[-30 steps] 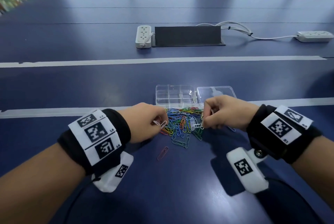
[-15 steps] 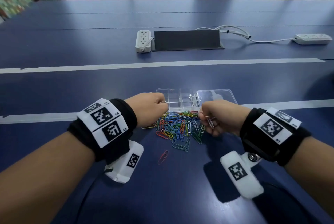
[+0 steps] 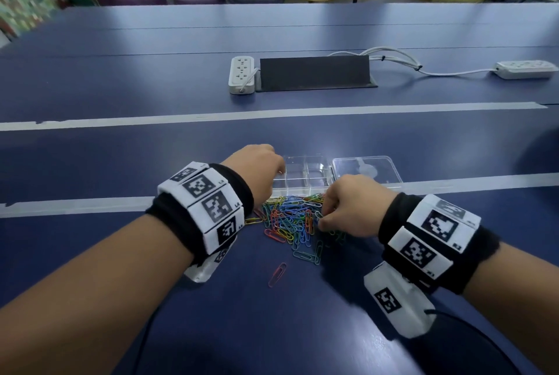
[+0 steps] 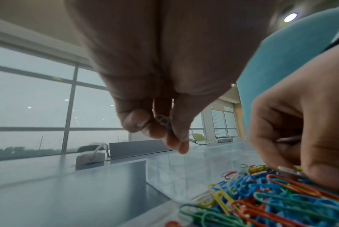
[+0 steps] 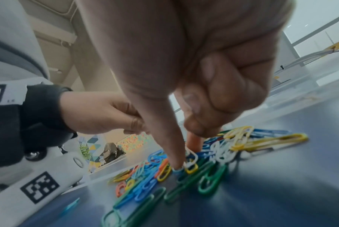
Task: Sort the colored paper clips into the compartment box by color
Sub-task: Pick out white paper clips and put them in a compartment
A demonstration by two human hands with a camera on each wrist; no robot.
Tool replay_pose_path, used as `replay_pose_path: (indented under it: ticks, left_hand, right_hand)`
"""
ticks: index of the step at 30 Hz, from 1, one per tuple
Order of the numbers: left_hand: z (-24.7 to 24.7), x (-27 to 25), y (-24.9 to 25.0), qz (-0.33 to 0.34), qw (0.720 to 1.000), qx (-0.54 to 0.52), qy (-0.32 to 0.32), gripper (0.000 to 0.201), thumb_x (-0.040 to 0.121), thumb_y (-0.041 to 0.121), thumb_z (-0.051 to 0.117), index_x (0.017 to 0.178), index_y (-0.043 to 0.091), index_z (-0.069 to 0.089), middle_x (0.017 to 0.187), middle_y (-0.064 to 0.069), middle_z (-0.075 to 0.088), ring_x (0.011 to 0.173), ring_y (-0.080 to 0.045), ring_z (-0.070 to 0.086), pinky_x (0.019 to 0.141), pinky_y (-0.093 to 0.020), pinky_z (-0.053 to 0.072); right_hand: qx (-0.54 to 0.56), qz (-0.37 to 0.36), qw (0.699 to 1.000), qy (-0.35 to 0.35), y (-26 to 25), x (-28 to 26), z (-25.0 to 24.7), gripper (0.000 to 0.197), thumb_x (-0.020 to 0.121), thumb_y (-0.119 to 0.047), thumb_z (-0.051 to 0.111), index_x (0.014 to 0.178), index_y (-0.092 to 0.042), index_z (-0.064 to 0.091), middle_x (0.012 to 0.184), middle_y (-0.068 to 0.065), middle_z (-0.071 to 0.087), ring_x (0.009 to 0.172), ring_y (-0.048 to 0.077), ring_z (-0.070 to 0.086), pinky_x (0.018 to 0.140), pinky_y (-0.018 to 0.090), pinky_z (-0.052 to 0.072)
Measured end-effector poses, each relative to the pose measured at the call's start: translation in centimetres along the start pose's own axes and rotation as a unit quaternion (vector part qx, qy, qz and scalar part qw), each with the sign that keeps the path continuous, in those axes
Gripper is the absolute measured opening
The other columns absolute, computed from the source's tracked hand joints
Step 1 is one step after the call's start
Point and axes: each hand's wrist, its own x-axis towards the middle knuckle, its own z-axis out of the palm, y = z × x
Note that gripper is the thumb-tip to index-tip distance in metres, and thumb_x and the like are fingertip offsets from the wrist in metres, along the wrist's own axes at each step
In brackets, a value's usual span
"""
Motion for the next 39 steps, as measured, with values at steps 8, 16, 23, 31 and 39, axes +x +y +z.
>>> replay_pose_path:
  ticks: [8, 16, 23, 31, 39]
  left_hand:
    - [0.0, 0.6, -0.2, 0.012, 1.0, 0.016, 0.014, 0.042, 0.089, 0.004, 0.048, 0.123, 0.028, 0.058, 0.114, -0.004, 0.065, 0.107, -0.028, 0.058, 0.092, -0.042, 0.05]
    - [0.1, -0.6, -1.4, 0.027, 0.996, -0.053, 0.07, 0.027, 0.088, 0.021, 0.061, 0.115, 0.024, 0.062, 0.104, 0.003, 0.067, 0.08, -0.012, 0.048, 0.086, -0.03, 0.046]
    - [0.1, -2.2, -3.0, -0.058, 0.998, -0.034, 0.015, 0.019, 0.085, 0.028, 0.061, 0.103, 0.024, 0.06, 0.103, -0.003, 0.064, 0.098, -0.024, 0.059, 0.083, -0.033, 0.046]
    - [0.2, -3.3, -2.5, -0.047, 0.998, -0.041, -0.013, 0.019, 0.081, 0.026, 0.06, 0.099, 0.022, 0.065, 0.099, -0.003, 0.066, 0.096, -0.025, 0.062, 0.073, -0.026, 0.042]
    - [0.5, -3.0, -0.9, 0.028, 0.998, -0.057, -0.014, 0.022, 0.085, 0.025, 0.057, 0.104, 0.024, 0.068, 0.089, -0.001, 0.066, 0.092, -0.022, 0.063, 0.079, -0.027, 0.048]
  right_hand:
    - [0.041, -0.012, 0.999, -0.015, 0.7, 0.0, -1.3, 0.019, 0.072, -0.031, 0.078, 0.062, -0.028, 0.062, 0.062, -0.011, 0.057, 0.064, 0.005, 0.052, 0.059, 0.019, 0.041]
    - [0.126, -0.032, 0.991, -0.041, -0.1, 0.3, -2.7, 0.012, 0.077, -0.014, 0.068, 0.086, -0.021, 0.066, 0.069, -0.003, 0.065, 0.051, 0.007, 0.052, 0.052, 0.019, 0.044]
    - [0.073, -0.052, 0.996, 0.008, -4.6, 3.1, -3.5, 0.019, 0.083, -0.009, 0.057, 0.084, -0.02, 0.072, 0.078, 0.003, 0.074, 0.064, 0.015, 0.069, 0.077, 0.029, 0.059]
    - [-0.068, -0.065, 0.995, 0.041, -8.5, 4.8, -3.0, 0.03, 0.082, -0.012, 0.063, 0.112, -0.009, 0.065, 0.107, 0.012, 0.068, 0.095, 0.028, 0.067, 0.08, 0.031, 0.055]
    - [-0.056, -0.056, 0.995, 0.06, -5.7, 2.4, -3.8, 0.019, 0.084, -0.009, 0.055, 0.094, -0.005, 0.072, 0.094, 0.015, 0.072, 0.084, 0.031, 0.069, 0.082, 0.037, 0.058]
